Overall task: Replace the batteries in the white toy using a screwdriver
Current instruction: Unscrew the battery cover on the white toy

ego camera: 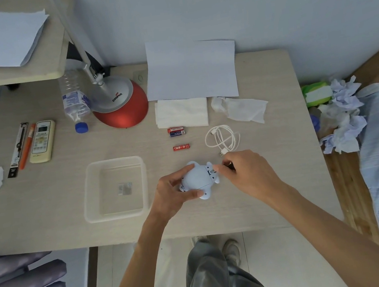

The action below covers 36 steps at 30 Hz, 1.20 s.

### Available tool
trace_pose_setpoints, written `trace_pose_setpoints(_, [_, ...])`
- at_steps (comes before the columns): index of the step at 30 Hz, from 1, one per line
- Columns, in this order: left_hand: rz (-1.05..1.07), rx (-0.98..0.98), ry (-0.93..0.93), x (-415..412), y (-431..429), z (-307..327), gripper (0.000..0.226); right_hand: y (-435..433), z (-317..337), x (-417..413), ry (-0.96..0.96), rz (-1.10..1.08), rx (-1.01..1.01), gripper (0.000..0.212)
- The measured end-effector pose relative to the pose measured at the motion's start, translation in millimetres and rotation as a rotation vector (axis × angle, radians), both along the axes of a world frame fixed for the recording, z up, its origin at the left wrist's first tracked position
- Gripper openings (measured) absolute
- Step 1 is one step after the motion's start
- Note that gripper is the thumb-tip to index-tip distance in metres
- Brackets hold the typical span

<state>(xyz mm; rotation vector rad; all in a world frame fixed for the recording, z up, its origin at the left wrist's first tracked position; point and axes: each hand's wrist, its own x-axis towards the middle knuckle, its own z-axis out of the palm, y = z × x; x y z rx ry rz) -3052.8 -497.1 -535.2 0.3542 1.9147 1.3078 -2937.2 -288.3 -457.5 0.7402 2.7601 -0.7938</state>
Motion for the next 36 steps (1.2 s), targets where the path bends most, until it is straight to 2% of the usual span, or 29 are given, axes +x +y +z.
trace_pose_setpoints(3, [0.006,0.0,-0.017,0,0,0,0.079,0,-2,-1,-0.013,0.015,0.027,0.037])
trace_pose_setpoints(9, [0.006,-0.004,0.001,1,0,2,0.079,2,-7,0,0.082,-0.024,-0.079,0.008])
trace_pose_setpoints(16, [0.022,0.003,0.0,3,0,3,0.077,-1,-13,1,0.158,-0.101,-0.225,0.008])
trace_pose_setpoints(17, [0.023,0.002,0.002,3,0,3,0.077,-2,-12,1,0.147,-0.111,-0.218,0.014])
trace_pose_setpoints(20, [0.03,0.003,-0.004,4,0,4,0.078,-2,-9,1,0.06,-0.103,-0.092,0.057])
trace_pose_setpoints(22, [0.033,0.006,-0.02,3,1,3,0.079,-1,-9,0,0.032,-0.094,-0.021,0.068])
trace_pose_setpoints(24, [0.03,0.008,-0.028,2,1,2,0.079,1,-10,0,0.026,-0.086,-0.024,0.061])
trace_pose_setpoints(28, [0.025,0.011,-0.024,2,0,2,0.079,3,-10,1,0.054,-0.088,-0.064,0.028])
trace_pose_setpoints(30, [0.028,0.013,-0.029,2,0,1,0.079,3,-10,3,0.08,-0.106,-0.09,0.017])
trace_pose_setpoints(36, [0.033,0.021,-0.036,1,0,0,0.079,3,-12,2,0.123,-0.109,-0.139,0.014])
